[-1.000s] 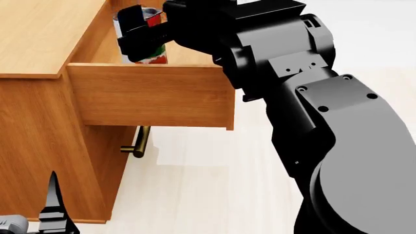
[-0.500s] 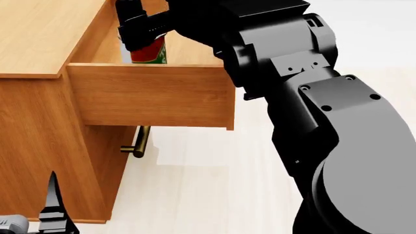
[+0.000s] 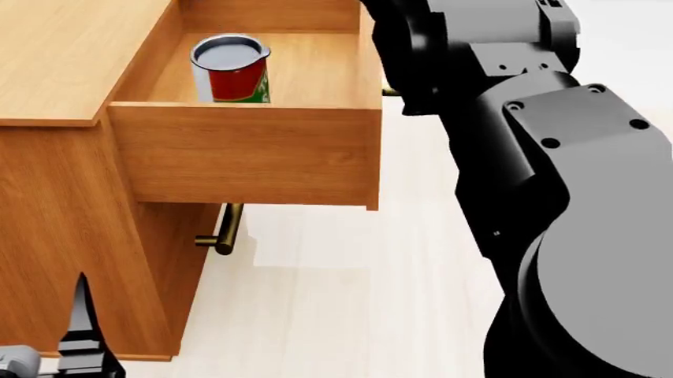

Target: Put the ketchup in the top drawer of the cabinet.

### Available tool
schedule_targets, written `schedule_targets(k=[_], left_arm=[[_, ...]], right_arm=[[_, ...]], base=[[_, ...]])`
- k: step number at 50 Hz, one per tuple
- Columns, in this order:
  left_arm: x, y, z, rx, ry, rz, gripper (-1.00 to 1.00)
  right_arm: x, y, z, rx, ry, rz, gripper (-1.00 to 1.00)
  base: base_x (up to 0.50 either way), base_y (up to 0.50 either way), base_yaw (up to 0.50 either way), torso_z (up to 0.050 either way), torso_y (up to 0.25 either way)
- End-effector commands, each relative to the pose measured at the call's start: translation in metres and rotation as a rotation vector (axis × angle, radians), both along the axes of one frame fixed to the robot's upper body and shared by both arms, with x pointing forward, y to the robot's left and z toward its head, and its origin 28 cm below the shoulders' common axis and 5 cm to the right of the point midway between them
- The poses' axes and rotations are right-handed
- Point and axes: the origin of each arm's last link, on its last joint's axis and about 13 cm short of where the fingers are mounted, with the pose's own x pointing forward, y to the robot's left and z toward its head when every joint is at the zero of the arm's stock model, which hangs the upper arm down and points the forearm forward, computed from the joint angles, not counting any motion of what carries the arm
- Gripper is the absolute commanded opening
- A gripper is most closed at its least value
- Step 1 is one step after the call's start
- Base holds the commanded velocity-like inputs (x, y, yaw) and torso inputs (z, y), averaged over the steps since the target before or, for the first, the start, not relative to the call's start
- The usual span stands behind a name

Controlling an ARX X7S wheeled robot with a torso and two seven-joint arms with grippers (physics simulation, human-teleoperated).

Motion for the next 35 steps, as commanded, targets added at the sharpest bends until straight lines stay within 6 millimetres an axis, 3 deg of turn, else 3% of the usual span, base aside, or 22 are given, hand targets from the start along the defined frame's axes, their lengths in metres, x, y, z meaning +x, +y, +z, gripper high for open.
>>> schedule_targets(k=[1,16,24,30,35], left_arm=[[-0.004,-0.001,0.009,0.001,-0.026,-0.008,1.0],[-0.012,-0.002,0.022,0.016,-0.058,-0.026,1.0],[-0.019,-0.002,0.026,0.011,-0.065,-0.032,1.0],[-0.027,0.0,0.031,0.015,-0.078,-0.029,1.0],[-0.031,0.0,0.034,0.018,-0.089,-0.029,1.0]], right_arm=[[-0.01,-0.007,0.023,0.04,-0.098,-0.102,1.0],[-0.072,-0.028,0.016,0.032,-0.107,-0.152,1.0],[-0.108,-0.042,-0.014,0.004,-0.124,-0.209,1.0],[-0.15,-0.053,-0.034,0.051,-0.132,-0.214,1.0],[-0.173,-0.057,-0.048,0.06,-0.153,-0.246,1.0]], base=[[0.0,0.0,0.0,0.0,0.0],[0.0,0.0,0.0,0.0,0.0],[0.0,0.0,0.0,0.0,0.0],[0.0,0.0,0.0,0.0,0.0],[0.0,0.0,0.0,0.0,0.0]])
